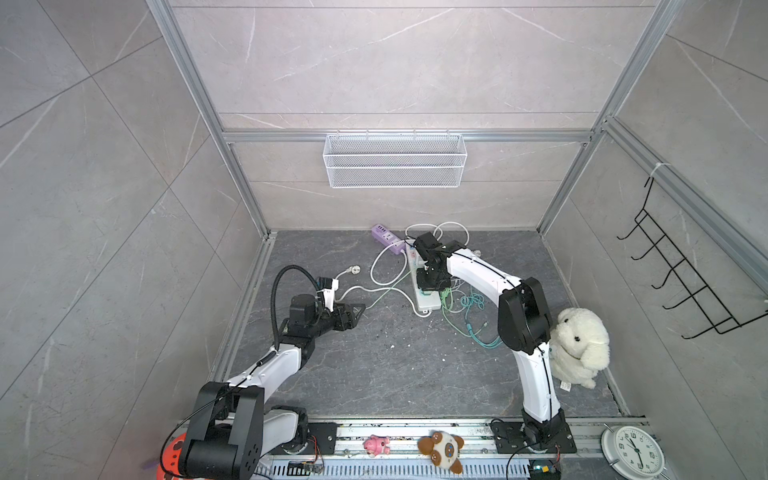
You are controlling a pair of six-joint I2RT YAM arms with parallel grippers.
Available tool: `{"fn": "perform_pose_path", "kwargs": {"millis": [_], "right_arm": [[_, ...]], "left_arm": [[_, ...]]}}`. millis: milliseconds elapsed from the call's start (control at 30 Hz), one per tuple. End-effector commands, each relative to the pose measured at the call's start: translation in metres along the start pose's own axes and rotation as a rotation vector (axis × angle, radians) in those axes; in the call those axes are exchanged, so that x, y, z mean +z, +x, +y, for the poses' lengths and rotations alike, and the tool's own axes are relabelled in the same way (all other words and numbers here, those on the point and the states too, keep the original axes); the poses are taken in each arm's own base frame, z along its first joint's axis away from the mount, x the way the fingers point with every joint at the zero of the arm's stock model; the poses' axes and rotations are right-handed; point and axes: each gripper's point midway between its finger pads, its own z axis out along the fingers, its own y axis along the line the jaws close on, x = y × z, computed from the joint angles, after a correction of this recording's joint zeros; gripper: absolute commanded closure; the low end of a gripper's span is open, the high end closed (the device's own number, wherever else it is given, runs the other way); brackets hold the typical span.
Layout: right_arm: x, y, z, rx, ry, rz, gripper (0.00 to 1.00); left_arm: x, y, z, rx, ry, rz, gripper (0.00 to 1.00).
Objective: Insert the plug
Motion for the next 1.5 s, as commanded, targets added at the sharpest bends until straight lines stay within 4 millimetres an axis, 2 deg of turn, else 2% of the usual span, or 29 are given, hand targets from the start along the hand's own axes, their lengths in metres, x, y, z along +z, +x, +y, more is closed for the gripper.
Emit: {"fn": "perform_pose_path", "kwargs": {"millis": [0,133,233,333,467,500,800,1000,1133,1200,1267,1300,1467], "right_arm": [[0.054,0.028,-0.021,0.020,0.073,0.128,1.00],[0.068,0.040,-0.019,0.039,0.098,0.177,1.00],[0.075,0.047,-0.006,0.053,0.070,0.195,1.00],[0.076,0.045,0.024,0.026,-0.034,0.188,1.00],[0.062,0.039,0.066,-0.025,-0.127,0.172,1.00],[0.060,0.040,0.071,-0.029,-0.119,0.174,1.00],[0.048,0.070,0.110,-0.009,-0.116,0.196,1.00],[0.052,0.095,0.163,-0.045,-0.165,0.216,1.00],[0.045,0.110,0.199,-0.093,-0.188,0.216,1.00],[0.037,0.111,0.206,-0.107,-0.185,0.209,1.00],[0.044,0.117,0.207,-0.112,-0.168,0.221,1.00],[0.042,0.117,0.209,-0.112,-0.166,0.212,1.00],[0.032,0.109,0.211,-0.123,-0.150,0.174,0.86]], "left_arm": [[-0.002,-0.016,-0.011,0.054,0.033,-0.033,0.18],[-0.005,-0.018,-0.010,0.052,0.014,-0.040,0.18],[-0.012,-0.024,-0.005,0.039,-0.042,-0.075,0.14],[-0.022,-0.031,0.002,0.030,-0.119,-0.110,0.11],[-0.036,-0.038,0.013,0.031,-0.225,-0.143,0.08],[-0.038,-0.040,0.014,0.032,-0.238,-0.153,0.07],[-0.058,-0.077,0.021,0.076,-0.362,-0.234,0.01],[-0.080,-0.105,0.026,0.099,-0.447,-0.301,0.01],[-0.091,-0.130,0.029,0.117,-0.490,-0.360,0.01],[-0.088,-0.143,0.033,0.097,-0.477,-0.369,0.00],[-0.084,-0.155,0.048,0.037,-0.509,-0.344,0.00],[-0.076,-0.158,0.060,-0.010,-0.523,-0.310,0.00],[-0.032,-0.179,0.100,-0.126,-0.507,-0.172,0.00]]}}
